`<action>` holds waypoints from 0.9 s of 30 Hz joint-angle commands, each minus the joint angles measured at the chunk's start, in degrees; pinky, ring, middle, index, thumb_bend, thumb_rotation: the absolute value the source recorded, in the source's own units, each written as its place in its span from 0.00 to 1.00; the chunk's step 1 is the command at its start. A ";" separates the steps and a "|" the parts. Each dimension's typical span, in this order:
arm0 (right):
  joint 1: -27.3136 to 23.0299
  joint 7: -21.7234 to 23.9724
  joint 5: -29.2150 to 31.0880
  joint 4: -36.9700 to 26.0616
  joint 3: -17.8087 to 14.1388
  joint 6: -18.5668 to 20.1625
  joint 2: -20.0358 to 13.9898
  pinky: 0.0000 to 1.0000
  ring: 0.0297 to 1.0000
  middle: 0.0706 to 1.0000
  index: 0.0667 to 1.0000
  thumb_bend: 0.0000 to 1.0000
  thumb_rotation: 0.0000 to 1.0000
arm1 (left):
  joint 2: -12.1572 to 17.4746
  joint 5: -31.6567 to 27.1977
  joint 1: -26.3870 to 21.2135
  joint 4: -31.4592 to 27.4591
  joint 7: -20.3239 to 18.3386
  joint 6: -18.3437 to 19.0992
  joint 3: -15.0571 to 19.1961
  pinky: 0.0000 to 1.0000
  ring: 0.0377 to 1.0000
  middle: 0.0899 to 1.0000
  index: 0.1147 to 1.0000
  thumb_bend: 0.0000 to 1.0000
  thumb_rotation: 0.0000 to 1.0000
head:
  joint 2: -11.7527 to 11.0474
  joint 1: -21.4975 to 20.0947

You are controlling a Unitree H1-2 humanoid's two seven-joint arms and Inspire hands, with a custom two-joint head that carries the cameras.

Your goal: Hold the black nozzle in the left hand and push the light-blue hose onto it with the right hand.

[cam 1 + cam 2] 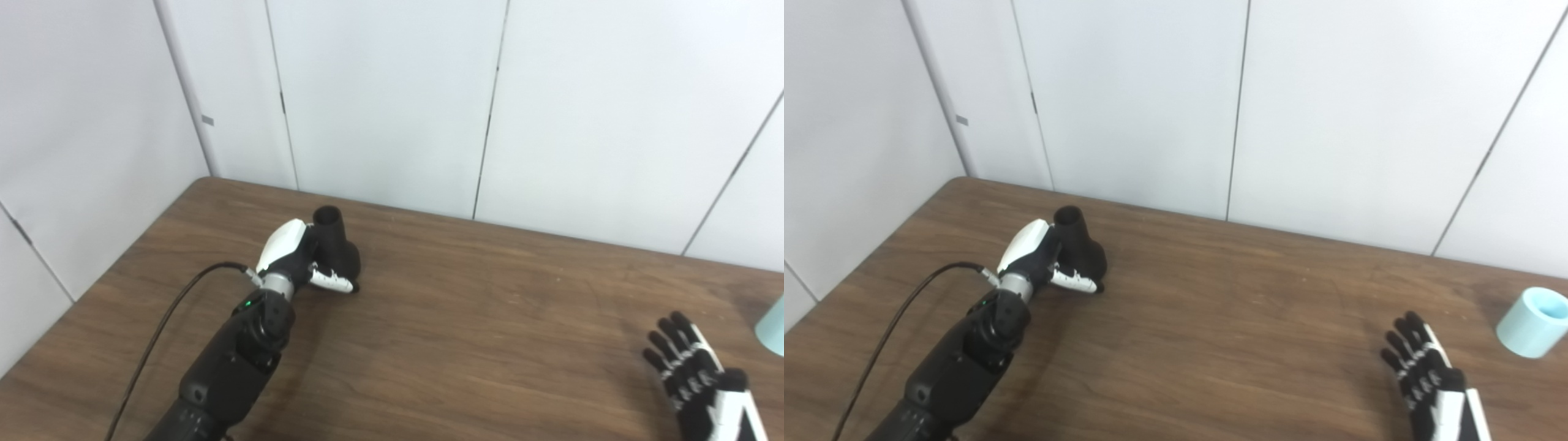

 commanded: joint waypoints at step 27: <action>-1.26 -3.70 -3.90 -9.51 3.24 6.07 3.22 0.93 0.94 0.93 0.93 0.61 1.00 | -4.99 9.30 3.99 -12.53 -12.18 0.39 -12.02 0.93 0.86 0.74 0.42 0.52 0.05 | 3.91 -9.82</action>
